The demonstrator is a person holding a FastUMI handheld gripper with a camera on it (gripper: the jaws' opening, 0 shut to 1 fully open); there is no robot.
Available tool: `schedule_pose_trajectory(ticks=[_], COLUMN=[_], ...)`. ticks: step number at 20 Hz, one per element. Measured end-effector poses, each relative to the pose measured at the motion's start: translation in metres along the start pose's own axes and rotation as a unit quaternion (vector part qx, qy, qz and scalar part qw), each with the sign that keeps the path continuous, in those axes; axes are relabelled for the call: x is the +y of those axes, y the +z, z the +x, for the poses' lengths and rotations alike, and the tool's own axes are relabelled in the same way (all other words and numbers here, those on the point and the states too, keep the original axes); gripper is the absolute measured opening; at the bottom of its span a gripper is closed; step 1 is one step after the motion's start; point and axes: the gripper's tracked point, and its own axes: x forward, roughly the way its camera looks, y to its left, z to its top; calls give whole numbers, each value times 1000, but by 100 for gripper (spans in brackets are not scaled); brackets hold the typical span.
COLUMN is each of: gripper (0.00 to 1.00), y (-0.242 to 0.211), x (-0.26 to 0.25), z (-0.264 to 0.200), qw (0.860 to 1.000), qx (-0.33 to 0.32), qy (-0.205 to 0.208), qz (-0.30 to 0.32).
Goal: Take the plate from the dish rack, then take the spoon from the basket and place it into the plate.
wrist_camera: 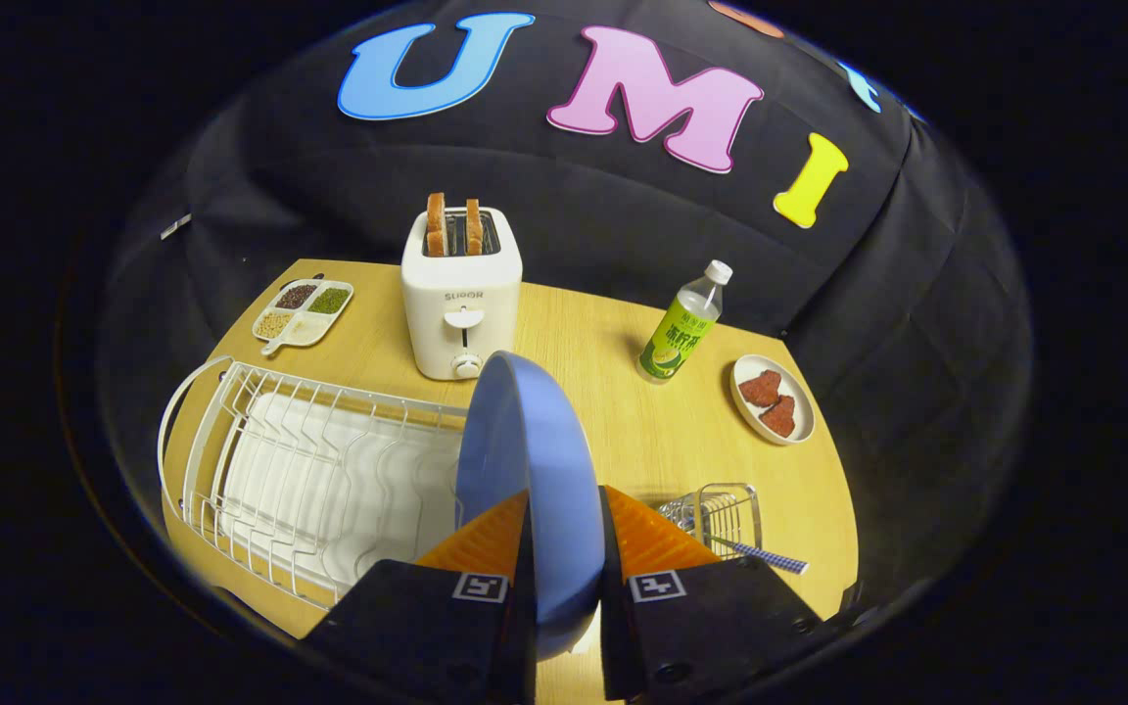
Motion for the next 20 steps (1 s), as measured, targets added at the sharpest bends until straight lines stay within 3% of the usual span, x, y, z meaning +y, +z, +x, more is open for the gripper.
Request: schedule_pose_trajectory(ticks=[7,11,13,20], gripper=[29,29,29,29], y=[12,17,13,-34], x=[-16,-19,-33,-77], z=[-21,-53,-68,-114], qw=[998,991,989,973], qx=[-31,-59,-67,-43], qy=[18,84,96,167], qz=[47,81,88,150])
